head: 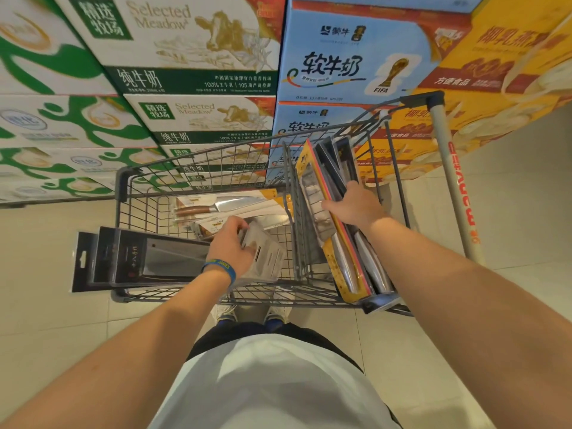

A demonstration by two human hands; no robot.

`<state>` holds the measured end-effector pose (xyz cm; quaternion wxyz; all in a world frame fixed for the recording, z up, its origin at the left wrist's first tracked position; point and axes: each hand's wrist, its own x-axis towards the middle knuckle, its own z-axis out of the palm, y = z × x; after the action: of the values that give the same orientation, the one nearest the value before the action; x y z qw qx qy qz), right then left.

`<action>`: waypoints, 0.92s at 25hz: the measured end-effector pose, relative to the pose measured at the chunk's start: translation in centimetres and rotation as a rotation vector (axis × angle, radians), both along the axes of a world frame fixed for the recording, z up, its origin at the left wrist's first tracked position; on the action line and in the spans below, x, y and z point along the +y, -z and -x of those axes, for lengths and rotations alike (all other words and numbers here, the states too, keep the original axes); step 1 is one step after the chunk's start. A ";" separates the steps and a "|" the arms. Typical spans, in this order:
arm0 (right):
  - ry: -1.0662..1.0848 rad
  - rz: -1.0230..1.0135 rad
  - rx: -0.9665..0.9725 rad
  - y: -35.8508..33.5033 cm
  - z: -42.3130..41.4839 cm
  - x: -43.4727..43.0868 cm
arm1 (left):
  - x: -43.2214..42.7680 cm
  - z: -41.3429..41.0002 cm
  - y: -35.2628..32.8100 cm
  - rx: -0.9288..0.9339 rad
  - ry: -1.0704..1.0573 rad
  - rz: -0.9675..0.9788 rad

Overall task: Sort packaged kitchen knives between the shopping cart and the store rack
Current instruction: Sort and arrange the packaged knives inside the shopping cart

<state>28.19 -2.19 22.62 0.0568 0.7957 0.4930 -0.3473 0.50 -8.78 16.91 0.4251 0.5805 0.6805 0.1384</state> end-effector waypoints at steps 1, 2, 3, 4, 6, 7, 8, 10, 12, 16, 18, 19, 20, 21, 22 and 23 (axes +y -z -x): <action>-0.022 -0.020 -0.035 0.3 0.2 0.0 | -0.3 0.0 0.1 0.016 -0.054 -0.006; -0.044 -0.048 -0.073 0.6 0.5 0.1 | -0.6 0.2 0.2 0.029 -0.089 -0.014; -0.057 -0.082 -0.105 0.9 0.9 0.3 | -0.7 0.4 0.2 0.030 -0.093 -0.026; -0.063 -0.119 -0.131 1.1 1.4 0.6 | -0.7 0.8 0.1 0.033 -0.057 -0.029; -0.066 -0.158 -0.149 1.4 2.2 1.2 | -0.1 1.6 -0.1 0.078 0.069 0.013; -0.069 -0.158 -0.138 1.4 2.3 1.4 | 0.3 2.0 -0.2 0.123 0.113 0.033; -0.073 -0.151 -0.121 1.3 2.2 1.5 | 0.5 2.4 -0.1 0.174 0.149 0.030; -0.070 -0.144 -0.099 1.1 1.6 1.4 | 0.4 2.7 -0.1 0.264 0.189 -0.017; -0.044 -0.171 -0.095 0.9 0.9 1.1 | 0.1 2.3 -0.2 0.292 0.189 -0.077; 0.010 -0.189 -0.036 0.4 -0.6 0.2 | 0.1 1.1 0.4 0.242 0.088 -0.046; 0.009 -0.147 -0.015 0.3 -1.4 0.3 | 0.5 0.9 0.5 0.200 0.075 0.017; 0.006 -0.126 -0.007 0.3 -1.7 0.4 | 1.0 0.9 0.6 0.186 0.108 0.046; 0.004 -0.108 -0.002 0.2 -1.7 0.5 | 1.4 0.9 0.7 0.186 0.146 0.064; 0.005 -0.095 0.001 0.2 -1.8 0.5 | 1.8 0.8 0.7 0.187 0.174 0.073; 0.006 -0.088 0.004 0.2 -1.9 0.4 | 2.1 0.7 0.8 0.184 0.183 0.084; 0.005 -0.085 0.006 0.3 -1.9 0.2 | 2.4 0.5 0.8 0.172 0.178 0.100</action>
<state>30.11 -1.97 22.34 0.0204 0.7975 0.5057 -0.3286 0.02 -6.40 16.12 0.4042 0.6264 0.6664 0.0155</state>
